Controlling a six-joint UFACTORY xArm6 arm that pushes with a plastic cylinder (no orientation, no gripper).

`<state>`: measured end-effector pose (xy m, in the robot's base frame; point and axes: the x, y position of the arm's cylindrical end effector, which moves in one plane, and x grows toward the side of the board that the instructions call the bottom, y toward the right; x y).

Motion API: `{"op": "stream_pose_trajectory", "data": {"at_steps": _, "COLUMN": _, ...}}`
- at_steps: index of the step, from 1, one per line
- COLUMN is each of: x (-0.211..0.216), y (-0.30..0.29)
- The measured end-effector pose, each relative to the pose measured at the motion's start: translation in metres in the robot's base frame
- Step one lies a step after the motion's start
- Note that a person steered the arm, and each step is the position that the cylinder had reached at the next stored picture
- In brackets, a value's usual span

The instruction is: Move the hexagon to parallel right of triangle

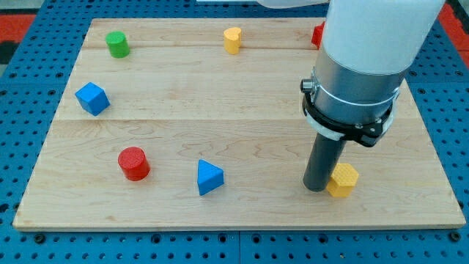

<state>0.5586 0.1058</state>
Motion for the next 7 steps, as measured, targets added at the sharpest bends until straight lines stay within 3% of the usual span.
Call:
{"op": "stream_pose_trajectory", "data": {"at_steps": 3, "x": -0.013, "y": -0.014}}
{"op": "stream_pose_trajectory", "data": {"at_steps": 7, "x": -0.013, "y": -0.116}}
